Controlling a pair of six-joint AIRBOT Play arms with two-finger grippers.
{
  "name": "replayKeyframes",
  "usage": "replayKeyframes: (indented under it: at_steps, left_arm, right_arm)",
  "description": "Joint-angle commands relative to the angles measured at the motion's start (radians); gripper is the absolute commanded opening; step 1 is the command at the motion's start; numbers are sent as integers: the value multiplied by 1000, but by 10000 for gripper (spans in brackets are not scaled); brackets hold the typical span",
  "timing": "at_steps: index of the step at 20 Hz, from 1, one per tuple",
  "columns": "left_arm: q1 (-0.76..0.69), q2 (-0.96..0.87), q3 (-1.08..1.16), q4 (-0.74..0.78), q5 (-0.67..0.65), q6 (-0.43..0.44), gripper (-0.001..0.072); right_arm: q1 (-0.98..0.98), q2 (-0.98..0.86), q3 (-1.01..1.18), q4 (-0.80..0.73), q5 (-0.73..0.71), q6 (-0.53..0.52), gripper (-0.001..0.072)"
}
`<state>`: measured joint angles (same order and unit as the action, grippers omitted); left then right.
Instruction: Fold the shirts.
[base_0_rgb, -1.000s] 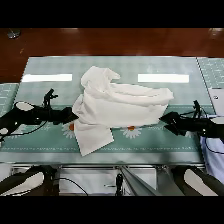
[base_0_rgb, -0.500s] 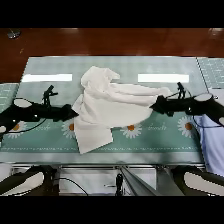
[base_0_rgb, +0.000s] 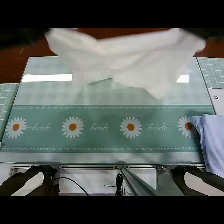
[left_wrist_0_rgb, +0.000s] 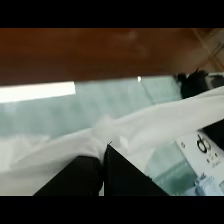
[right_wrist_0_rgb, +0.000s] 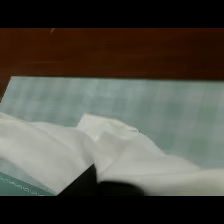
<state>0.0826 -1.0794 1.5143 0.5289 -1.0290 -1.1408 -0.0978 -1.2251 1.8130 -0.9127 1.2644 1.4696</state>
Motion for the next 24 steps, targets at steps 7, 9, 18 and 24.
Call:
replayKeyframes:
  at_steps: [7,9,18,24]
  left_arm:
    - [0,308,465,484,-34,-183,34]
    - [0,369,465,528,-86,-185,34]
    - [0,378,283,608,-300,-227,34]
    - [0,180,-32,608,-111,-226,34]
  right_arm:
    - [2,483,238,-226,264,42,25]
    - [2,544,237,-226,316,60,25]
    - [2,582,-136,-79,335,70,25]
    - [2,440,-618,-8,0,-42,25]
